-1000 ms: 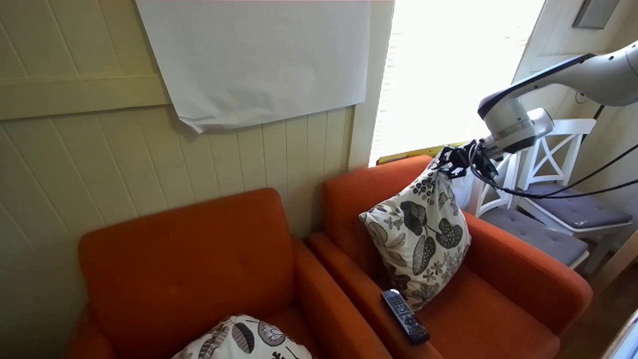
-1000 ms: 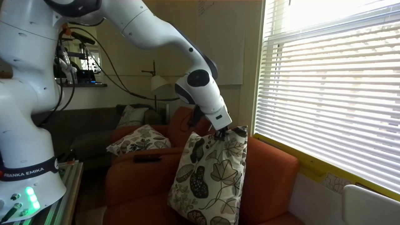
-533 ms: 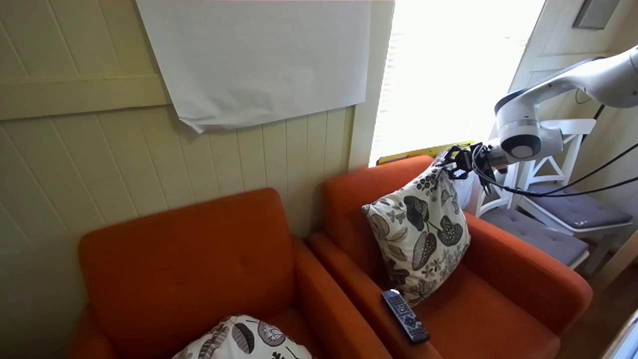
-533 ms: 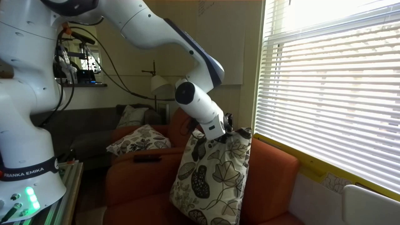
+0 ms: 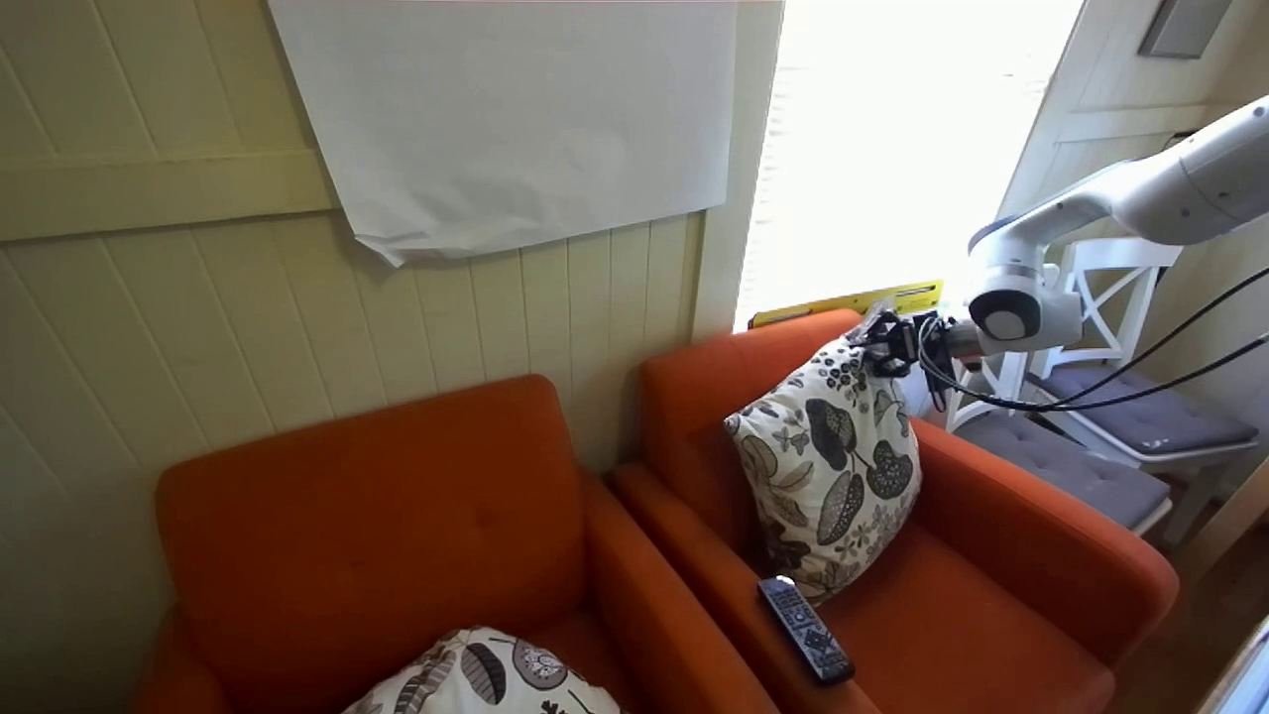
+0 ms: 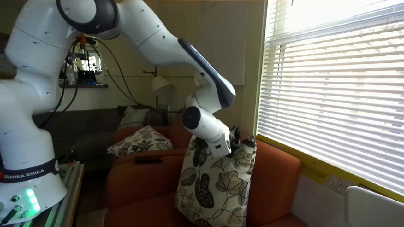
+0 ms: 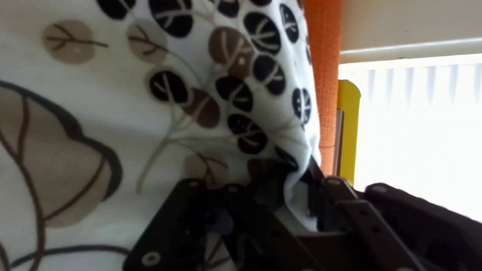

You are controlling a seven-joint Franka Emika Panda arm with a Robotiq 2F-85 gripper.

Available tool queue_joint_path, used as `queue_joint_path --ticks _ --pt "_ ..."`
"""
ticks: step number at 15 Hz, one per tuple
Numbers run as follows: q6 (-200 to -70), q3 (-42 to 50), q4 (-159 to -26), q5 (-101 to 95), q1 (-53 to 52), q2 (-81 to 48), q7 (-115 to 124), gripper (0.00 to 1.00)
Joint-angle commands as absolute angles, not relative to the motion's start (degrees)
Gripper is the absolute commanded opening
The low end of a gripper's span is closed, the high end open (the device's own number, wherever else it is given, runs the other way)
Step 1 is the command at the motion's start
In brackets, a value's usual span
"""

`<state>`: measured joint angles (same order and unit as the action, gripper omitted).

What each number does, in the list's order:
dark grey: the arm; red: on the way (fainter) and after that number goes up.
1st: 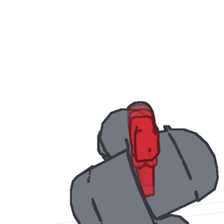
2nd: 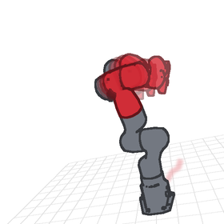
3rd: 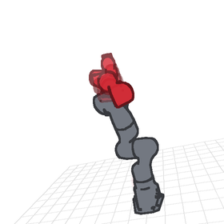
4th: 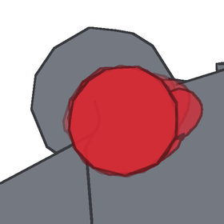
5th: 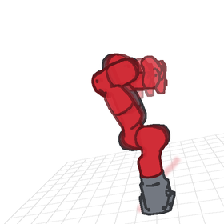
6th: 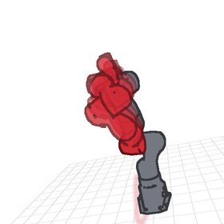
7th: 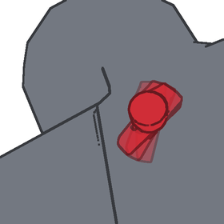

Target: Put the pillow upright

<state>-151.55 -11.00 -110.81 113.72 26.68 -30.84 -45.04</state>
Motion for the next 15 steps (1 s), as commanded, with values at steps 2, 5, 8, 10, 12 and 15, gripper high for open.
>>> queue_joint_path --ticks 2,5,8,10,12,15 --pt "-152.63 2.23 -107.94 104.5 11.42 -32.54 -37.45 0.53" --pt "-162.89 2.66 -113.4 96.6 8.22 -26.63 -34.91 0.73" --pt "-172.51 2.94 -121.35 87.16 5.45 -20.0 -29.05 0.94" --pt "-177.28 2.85 -125.79 88.5 5.05 -14.56 -30.37 1.0" --pt "-180.05 3.02 -132.42 85.45 4.72 -9.48 -28.29 1.0" --pt "-181.05 4.78 -141.97 73.38 4.17 -7.43 -22.15 1.0"
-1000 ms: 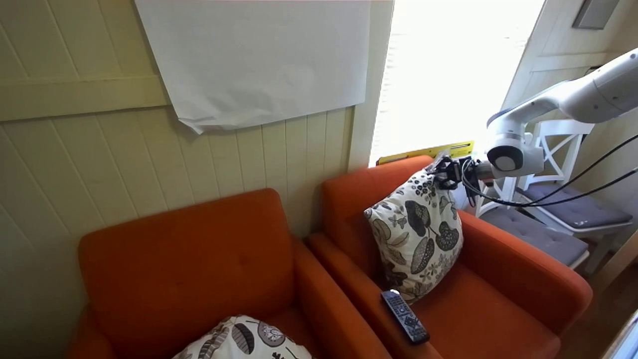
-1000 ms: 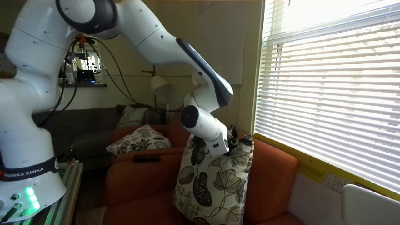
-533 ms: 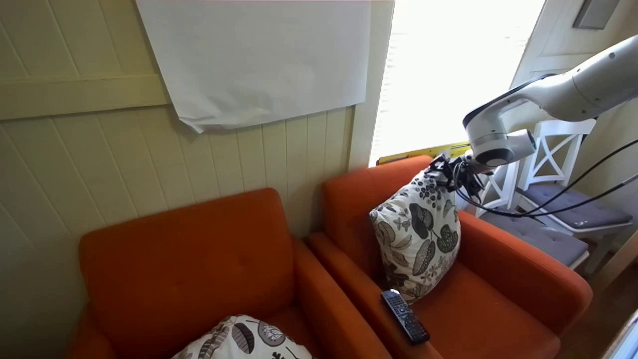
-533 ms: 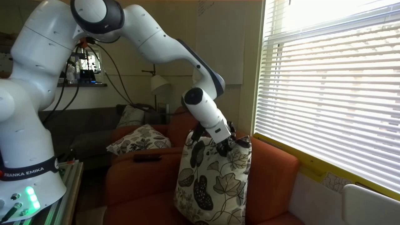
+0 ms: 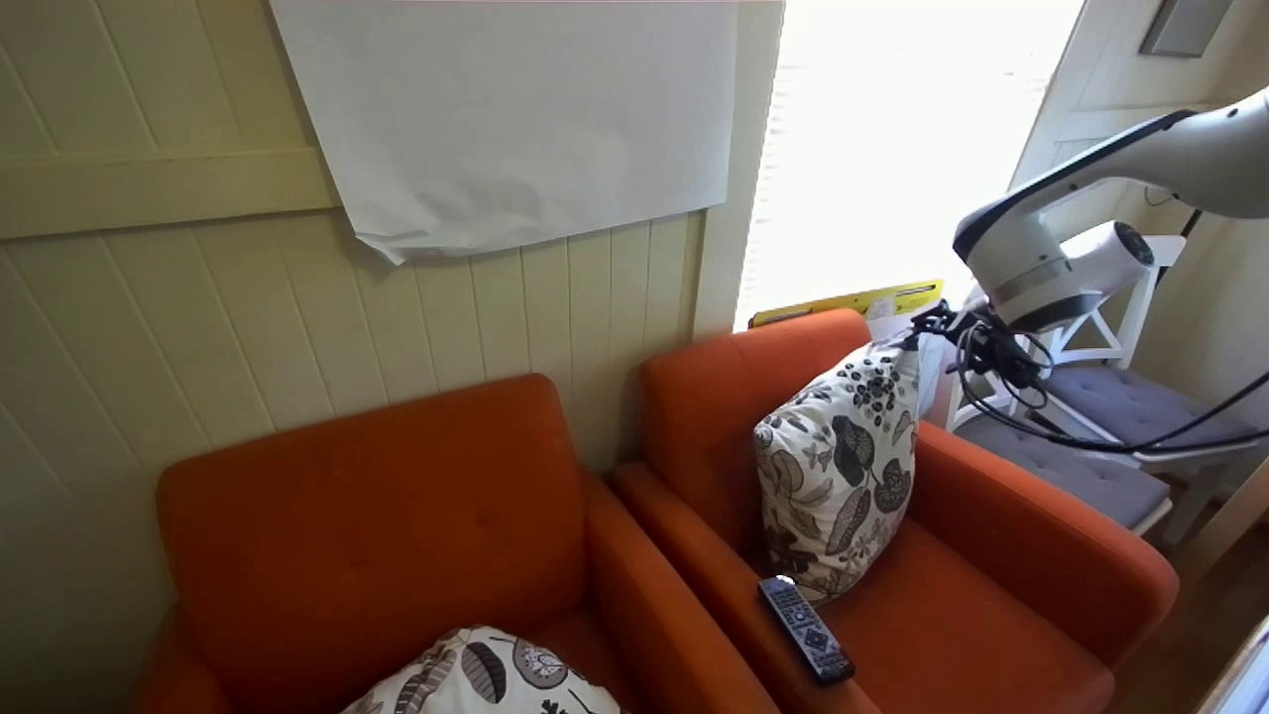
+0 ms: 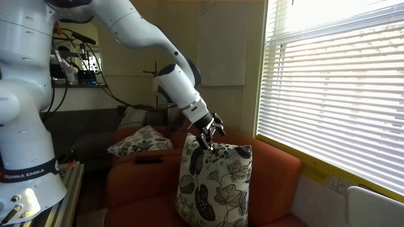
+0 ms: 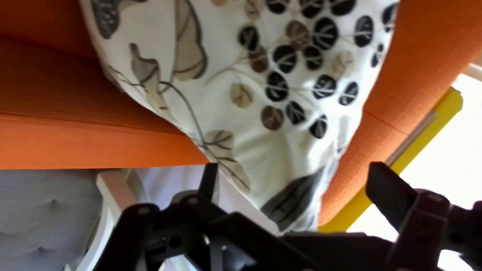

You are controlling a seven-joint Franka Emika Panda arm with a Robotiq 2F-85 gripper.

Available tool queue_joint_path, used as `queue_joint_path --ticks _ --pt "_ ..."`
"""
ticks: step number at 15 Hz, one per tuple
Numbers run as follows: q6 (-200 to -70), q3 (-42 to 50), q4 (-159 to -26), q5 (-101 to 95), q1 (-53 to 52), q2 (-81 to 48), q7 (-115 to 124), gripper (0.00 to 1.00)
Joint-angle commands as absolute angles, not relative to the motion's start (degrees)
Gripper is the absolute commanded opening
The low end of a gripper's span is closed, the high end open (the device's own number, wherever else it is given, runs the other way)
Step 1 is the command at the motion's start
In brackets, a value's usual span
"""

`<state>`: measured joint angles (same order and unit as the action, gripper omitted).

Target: Put the pillow upright

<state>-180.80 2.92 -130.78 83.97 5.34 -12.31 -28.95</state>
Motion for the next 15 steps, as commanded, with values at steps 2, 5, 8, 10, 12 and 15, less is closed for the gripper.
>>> queue_joint_path --ticks 2,5,8,10,12,15 --pt "-179.48 7.48 -148.98 65.04 2.94 -5.09 -17.91 1.0" --pt "-175.73 12.79 -154.03 52.3 0.47 -5.57 -14.34 1.0" --pt "-169.89 20.81 -155.19 39.07 -3.67 -6.52 -12.87 1.0" --pt "-172.02 18.3 -153.95 43.22 -1.93 -8.36 -14.43 1.0" --pt "-171.1 19.75 -154.13 41.47 -2.64 -8.35 -14.39 1.0" --pt "-170.96 19.78 -154.13 41.38 -2.99 -8.35 -14.39 1.0"
